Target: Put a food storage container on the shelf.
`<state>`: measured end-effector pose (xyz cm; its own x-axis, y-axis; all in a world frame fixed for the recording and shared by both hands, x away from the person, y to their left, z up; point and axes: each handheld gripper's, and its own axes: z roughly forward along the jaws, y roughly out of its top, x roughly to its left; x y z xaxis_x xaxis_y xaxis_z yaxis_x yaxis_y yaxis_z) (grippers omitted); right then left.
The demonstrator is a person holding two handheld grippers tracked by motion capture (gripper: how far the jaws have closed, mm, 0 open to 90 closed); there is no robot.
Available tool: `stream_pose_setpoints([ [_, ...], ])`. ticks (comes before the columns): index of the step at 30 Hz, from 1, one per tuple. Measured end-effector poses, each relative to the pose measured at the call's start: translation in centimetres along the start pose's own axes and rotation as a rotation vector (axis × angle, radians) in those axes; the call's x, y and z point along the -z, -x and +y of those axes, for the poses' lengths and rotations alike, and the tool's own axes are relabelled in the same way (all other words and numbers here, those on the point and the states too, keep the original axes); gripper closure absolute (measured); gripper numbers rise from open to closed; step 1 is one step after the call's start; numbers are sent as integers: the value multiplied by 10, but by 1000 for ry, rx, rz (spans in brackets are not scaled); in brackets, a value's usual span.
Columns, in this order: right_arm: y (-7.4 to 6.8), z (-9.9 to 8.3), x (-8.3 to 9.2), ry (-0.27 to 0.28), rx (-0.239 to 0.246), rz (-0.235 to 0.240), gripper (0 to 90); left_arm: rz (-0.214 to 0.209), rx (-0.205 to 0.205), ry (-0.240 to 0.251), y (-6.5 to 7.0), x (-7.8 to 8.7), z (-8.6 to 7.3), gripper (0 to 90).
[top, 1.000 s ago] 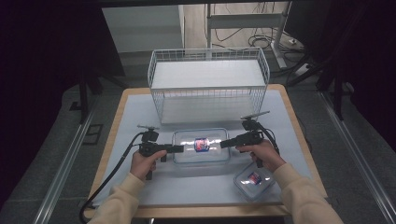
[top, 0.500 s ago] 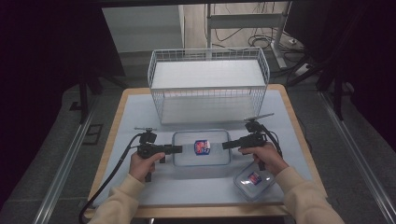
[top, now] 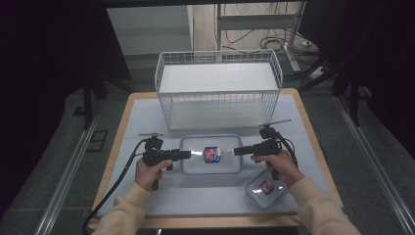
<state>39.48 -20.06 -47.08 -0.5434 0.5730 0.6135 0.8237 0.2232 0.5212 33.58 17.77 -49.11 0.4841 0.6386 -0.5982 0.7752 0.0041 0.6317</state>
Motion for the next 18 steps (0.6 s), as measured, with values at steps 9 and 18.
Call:
stream_pose_setpoints([
  [9,-16,9,23,68,75,-8,510,-3,-79,50,22,12,18,476],
  [18,-31,24,50,138,129,-27,509,-4,-149,81,43,16,46,476],
])
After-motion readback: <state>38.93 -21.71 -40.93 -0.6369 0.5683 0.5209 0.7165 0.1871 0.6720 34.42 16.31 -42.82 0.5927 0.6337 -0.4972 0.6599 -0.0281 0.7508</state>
